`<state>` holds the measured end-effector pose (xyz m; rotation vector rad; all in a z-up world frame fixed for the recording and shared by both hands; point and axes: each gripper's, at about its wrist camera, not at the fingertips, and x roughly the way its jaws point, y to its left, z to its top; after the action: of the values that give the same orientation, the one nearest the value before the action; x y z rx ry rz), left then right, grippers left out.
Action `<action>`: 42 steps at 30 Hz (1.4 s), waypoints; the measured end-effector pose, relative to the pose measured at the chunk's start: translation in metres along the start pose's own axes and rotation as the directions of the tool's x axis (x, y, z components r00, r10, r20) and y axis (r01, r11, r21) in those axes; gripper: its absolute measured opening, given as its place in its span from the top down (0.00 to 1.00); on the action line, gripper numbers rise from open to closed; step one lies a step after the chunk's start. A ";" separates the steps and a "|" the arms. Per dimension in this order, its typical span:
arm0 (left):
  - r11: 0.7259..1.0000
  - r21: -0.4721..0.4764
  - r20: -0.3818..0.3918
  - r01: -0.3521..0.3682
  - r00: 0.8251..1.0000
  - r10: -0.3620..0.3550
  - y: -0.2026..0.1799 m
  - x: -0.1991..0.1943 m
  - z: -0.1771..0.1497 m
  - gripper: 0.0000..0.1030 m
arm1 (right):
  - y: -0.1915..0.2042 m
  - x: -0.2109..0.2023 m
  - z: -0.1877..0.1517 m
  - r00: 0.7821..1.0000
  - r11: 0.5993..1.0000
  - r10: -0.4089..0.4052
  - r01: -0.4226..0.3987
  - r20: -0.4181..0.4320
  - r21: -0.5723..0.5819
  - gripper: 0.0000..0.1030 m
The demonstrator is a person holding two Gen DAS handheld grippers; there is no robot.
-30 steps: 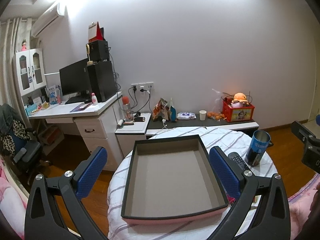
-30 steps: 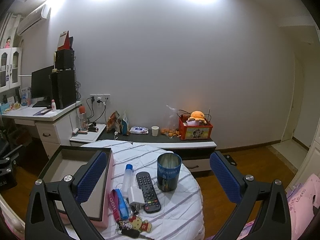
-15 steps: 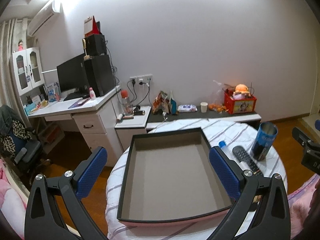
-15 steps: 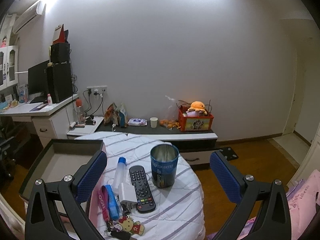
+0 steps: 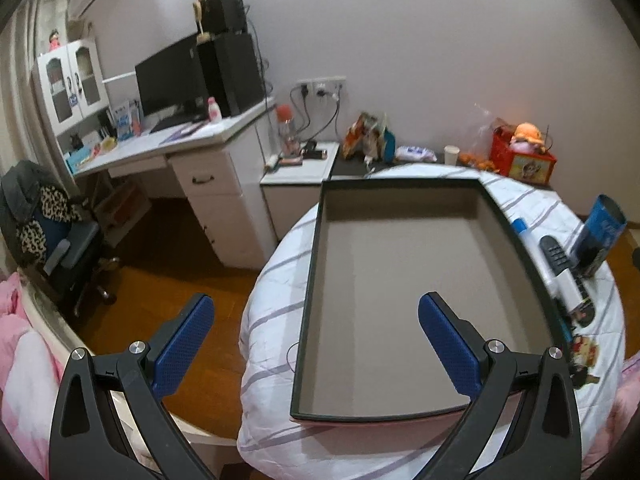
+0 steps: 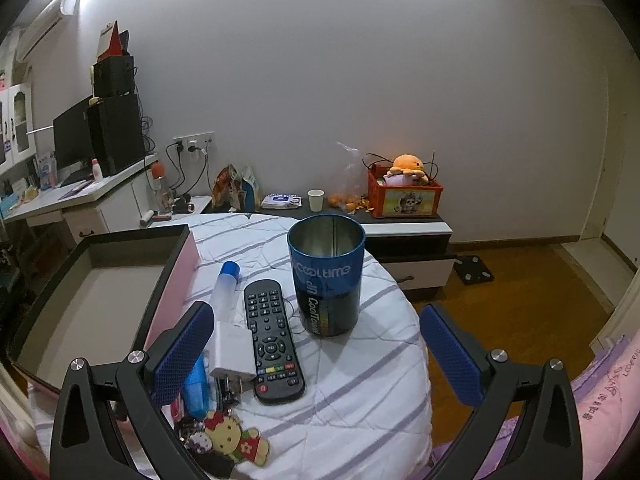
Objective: Organize rigid objects
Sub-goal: 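Grasp the tray box rim with the left tool while the right tool grasps the blue tin can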
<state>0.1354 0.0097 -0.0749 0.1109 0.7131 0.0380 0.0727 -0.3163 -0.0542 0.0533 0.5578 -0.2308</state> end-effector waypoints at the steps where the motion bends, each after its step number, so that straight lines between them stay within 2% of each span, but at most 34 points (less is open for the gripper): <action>1: 1.000 0.002 -0.015 -0.001 1.000 0.001 0.000 0.006 -0.001 0.00 | 0.001 0.004 0.000 1.000 1.000 0.001 -0.001 -0.007 -0.003 0.00; 6: 1.000 -0.008 -0.054 0.008 0.998 -0.008 0.004 0.027 -0.004 0.01 | 0.001 0.019 0.001 1.000 1.000 -0.004 0.004 -0.027 -0.010 0.00; 8: 1.000 -0.009 -0.072 0.016 0.997 -0.017 0.004 0.035 -0.005 0.04 | 0.000 0.025 0.000 0.999 1.000 -0.009 0.008 -0.033 -0.009 0.00; 10: 0.999 -0.010 -0.094 0.035 0.995 -0.036 0.004 0.042 -0.005 0.23 | -0.002 0.029 0.001 0.999 1.000 -0.011 0.010 -0.038 -0.005 0.00; 14: 0.998 -0.003 -0.150 0.060 0.987 -0.060 0.004 0.061 -0.008 0.43 | -0.002 0.039 0.004 0.999 1.000 -0.016 0.016 -0.049 -0.006 0.00; 16: 0.997 0.002 -0.174 0.074 0.982 -0.072 0.004 0.068 -0.011 0.61 | -0.003 0.044 0.004 0.998 1.000 -0.020 0.020 -0.057 -0.009 0.00; 17: 0.997 0.002 -0.186 0.081 0.979 -0.079 0.004 0.071 -0.013 0.66 | -0.003 0.046 0.004 0.998 1.000 -0.021 0.021 -0.059 -0.010 0.00; 18: 0.996 0.005 -0.200 0.085 0.976 -0.082 0.003 0.075 -0.015 0.76 | -0.004 0.047 0.004 0.998 1.000 -0.021 0.020 -0.061 -0.009 0.00; 19: 0.996 0.008 -0.208 0.084 0.975 -0.081 0.003 0.077 -0.016 0.82 | -0.005 0.050 0.004 0.998 1.000 -0.018 0.017 -0.061 -0.007 0.00; 22: 0.997 0.002 -0.225 0.076 0.972 -0.074 0.006 0.083 -0.019 0.89 | -0.008 0.056 0.006 0.998 1.000 -0.004 0.005 -0.065 0.003 0.00; 27: 0.997 0.001 -0.262 0.078 0.962 -0.075 0.006 0.095 -0.026 0.92 | -0.017 0.063 0.007 0.997 0.998 0.046 -0.044 -0.055 0.043 0.00; 39: 0.996 0.006 -0.269 0.084 0.960 -0.080 0.001 0.102 -0.028 0.93 | -0.024 0.094 0.015 0.996 0.996 0.067 -0.063 -0.064 0.066 0.00; 40: 0.997 0.009 -0.268 0.082 0.960 -0.076 0.000 0.103 -0.028 0.93 | -0.024 0.095 0.015 0.995 0.996 0.071 -0.067 -0.070 0.065 0.01; 42: 0.996 0.003 -0.269 0.084 0.960 -0.080 0.005 0.101 -0.027 0.92 | -0.026 0.097 0.014 0.995 0.996 0.074 -0.069 -0.073 0.064 0.10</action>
<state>0.1946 0.0242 -0.1601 0.0907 0.9896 -0.0323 0.1537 -0.3625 -0.0932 0.1413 0.6223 -0.1767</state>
